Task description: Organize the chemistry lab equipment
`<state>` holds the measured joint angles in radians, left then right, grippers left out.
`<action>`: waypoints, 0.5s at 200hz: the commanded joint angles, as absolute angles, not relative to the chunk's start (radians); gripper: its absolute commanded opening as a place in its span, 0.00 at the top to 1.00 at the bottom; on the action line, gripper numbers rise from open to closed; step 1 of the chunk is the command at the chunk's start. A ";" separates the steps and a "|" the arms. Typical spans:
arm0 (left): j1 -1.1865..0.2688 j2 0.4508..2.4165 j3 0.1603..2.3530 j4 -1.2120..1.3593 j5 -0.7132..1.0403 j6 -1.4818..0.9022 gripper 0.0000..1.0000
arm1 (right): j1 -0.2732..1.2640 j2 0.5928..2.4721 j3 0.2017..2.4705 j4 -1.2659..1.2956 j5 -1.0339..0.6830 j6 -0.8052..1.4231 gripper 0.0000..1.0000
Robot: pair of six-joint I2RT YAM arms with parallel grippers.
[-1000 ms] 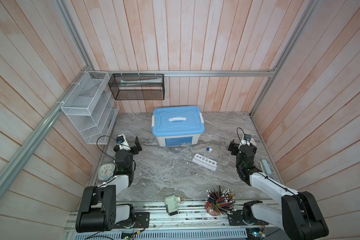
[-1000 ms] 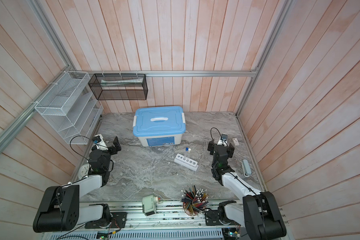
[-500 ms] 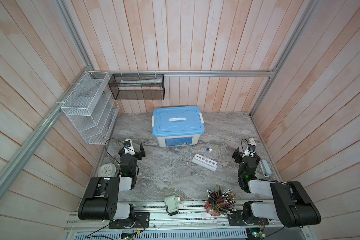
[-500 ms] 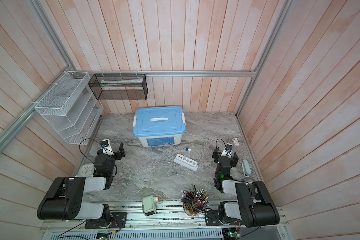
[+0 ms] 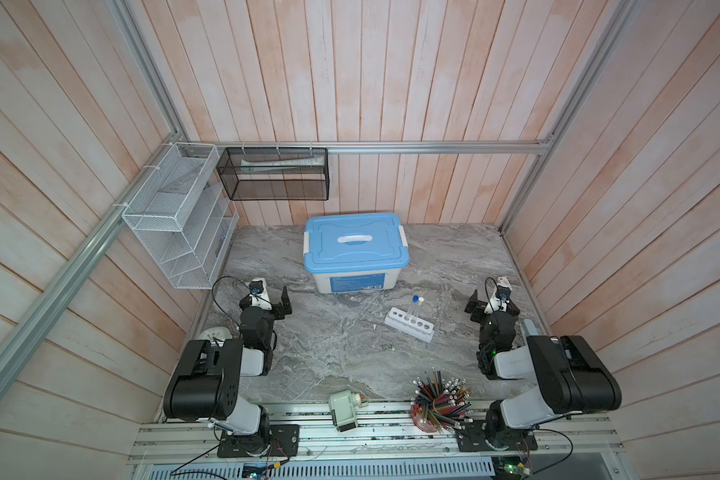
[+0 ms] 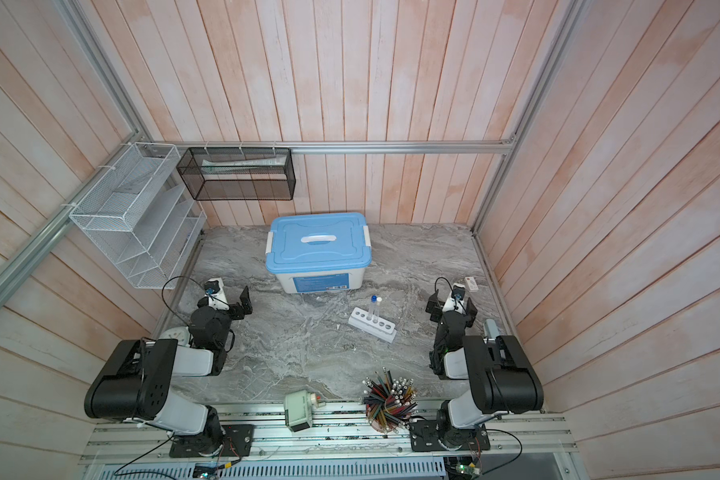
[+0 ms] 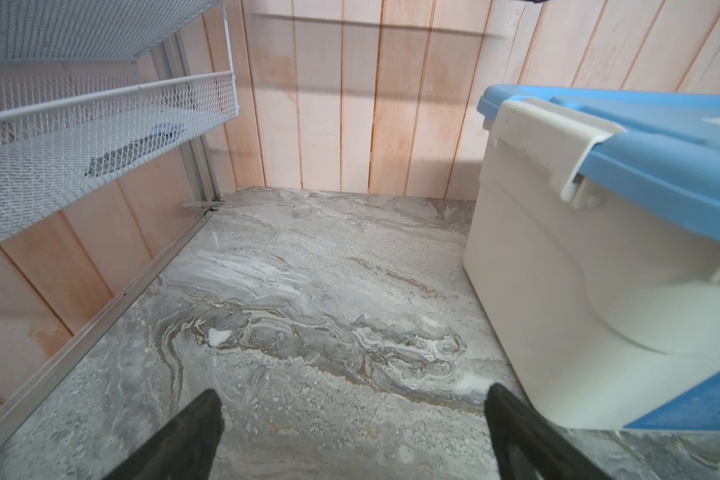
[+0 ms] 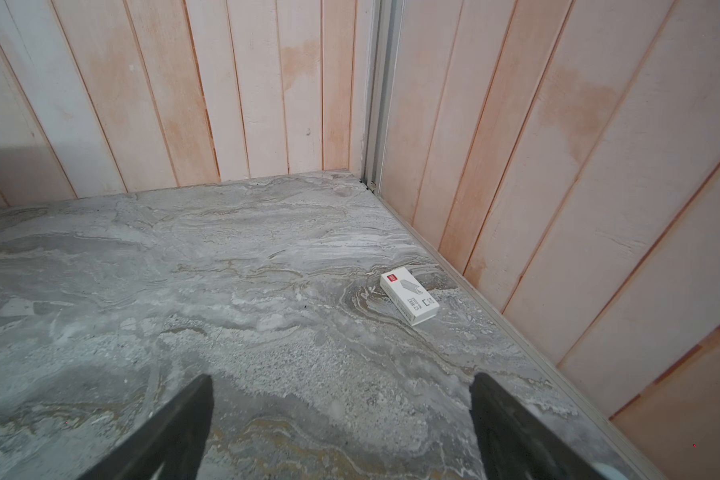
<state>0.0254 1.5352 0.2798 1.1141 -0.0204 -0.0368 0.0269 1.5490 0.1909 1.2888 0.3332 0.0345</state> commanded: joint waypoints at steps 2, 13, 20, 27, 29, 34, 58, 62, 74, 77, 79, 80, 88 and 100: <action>0.034 1.542 0.293 1.100 0.024 -0.025 0.00 | 0.017 1.531 0.225 1.261 0.275 0.057 0.02; 0.034 1.542 0.293 1.099 0.025 -0.026 0.00 | 0.007 1.519 0.232 1.226 0.254 0.063 0.02; 0.034 1.542 0.293 1.099 0.025 -0.025 0.00 | 0.007 1.522 0.230 1.237 0.256 0.060 0.02; 0.034 1.543 0.293 1.098 0.024 -0.025 0.00 | 0.007 1.522 0.229 1.237 0.256 0.061 0.02; 0.034 1.542 0.293 1.099 0.024 -0.026 0.00 | 0.006 1.522 0.230 1.235 0.256 0.061 0.02; 0.034 1.542 0.294 1.099 0.024 -0.025 0.00 | 0.006 1.520 0.230 1.231 0.255 0.062 0.02; 0.034 1.542 0.294 1.099 0.023 -0.025 0.00 | 0.006 1.520 0.230 1.233 0.255 0.061 0.02; 0.034 1.542 0.294 1.098 0.023 -0.025 0.00 | 0.006 1.520 0.230 1.233 0.255 0.062 0.02; 0.034 1.542 0.293 1.098 0.023 -0.025 0.00 | 0.007 1.520 0.230 1.233 0.255 0.061 0.02; 0.034 1.542 0.294 1.098 0.023 -0.025 0.00 | 0.006 1.521 0.230 1.233 0.255 0.062 0.02; 0.034 1.542 0.294 1.099 0.023 -0.025 0.00 | 0.005 1.520 0.230 1.233 0.256 0.061 0.02; 0.034 1.542 0.293 1.099 0.023 -0.025 0.00 | 0.006 1.520 0.230 1.233 0.255 0.062 0.02; 0.034 1.543 0.293 1.099 0.023 -0.025 0.00 | 0.006 1.521 0.230 1.233 0.255 0.061 0.02; 0.034 1.542 0.294 1.098 0.023 -0.026 0.00 | 0.006 1.522 0.231 1.232 0.254 0.062 0.02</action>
<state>0.0299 1.5352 0.2802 1.0996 0.0048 -0.0364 0.0105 1.5314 0.2169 1.2484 0.2661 0.0521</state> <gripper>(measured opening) 0.998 0.978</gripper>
